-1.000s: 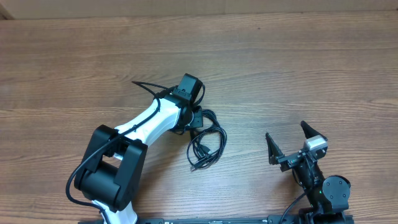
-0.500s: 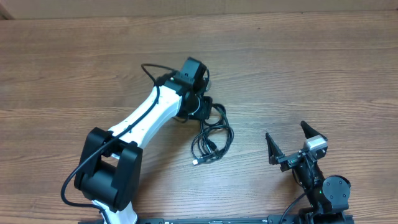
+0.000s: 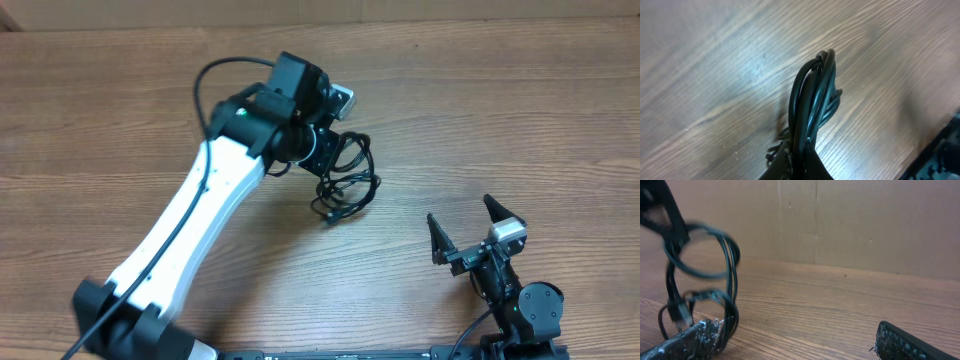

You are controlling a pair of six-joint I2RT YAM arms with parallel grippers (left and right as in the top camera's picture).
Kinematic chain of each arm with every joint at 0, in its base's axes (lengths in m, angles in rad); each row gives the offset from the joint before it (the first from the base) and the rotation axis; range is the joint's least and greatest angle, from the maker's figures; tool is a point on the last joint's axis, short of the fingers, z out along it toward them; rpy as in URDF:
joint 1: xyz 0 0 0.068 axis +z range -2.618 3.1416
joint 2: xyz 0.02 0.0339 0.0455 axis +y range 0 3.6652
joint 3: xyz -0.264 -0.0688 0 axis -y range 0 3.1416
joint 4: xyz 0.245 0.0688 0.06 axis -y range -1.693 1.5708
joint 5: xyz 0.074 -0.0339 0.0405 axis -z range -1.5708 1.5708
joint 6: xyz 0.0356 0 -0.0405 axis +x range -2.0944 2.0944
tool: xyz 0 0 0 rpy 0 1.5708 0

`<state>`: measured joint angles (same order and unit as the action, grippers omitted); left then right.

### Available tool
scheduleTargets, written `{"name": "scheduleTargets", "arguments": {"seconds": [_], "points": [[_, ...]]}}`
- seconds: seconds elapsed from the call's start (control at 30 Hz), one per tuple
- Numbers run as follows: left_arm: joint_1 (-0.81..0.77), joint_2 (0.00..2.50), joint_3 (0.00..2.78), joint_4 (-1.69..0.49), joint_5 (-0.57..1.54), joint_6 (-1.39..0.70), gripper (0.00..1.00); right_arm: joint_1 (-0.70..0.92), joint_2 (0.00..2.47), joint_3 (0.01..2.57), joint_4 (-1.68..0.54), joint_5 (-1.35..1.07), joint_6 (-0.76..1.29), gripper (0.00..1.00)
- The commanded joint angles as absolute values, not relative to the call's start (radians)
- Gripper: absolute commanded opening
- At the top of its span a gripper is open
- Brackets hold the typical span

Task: Untangle cables
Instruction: 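Lift the grasped cable bundle up with the left gripper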

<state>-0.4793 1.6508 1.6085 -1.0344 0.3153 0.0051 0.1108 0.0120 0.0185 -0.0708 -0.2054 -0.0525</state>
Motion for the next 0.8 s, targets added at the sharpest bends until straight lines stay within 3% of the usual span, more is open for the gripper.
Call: {"name": "scheduleTargets", "arguments": {"seconds": [0.0,0.77], "points": [[-0.484,1.549,1.652,-1.043,0.349,0.057,0.04,0.103,0.003,0.008,-0.066,-0.203,-0.05,1.0],[-0.484,1.172,1.652,-1.199,0.307,0.046,0.04,0.103,0.003,0.008,-0.066,-0.204,-0.05,1.0]]}}
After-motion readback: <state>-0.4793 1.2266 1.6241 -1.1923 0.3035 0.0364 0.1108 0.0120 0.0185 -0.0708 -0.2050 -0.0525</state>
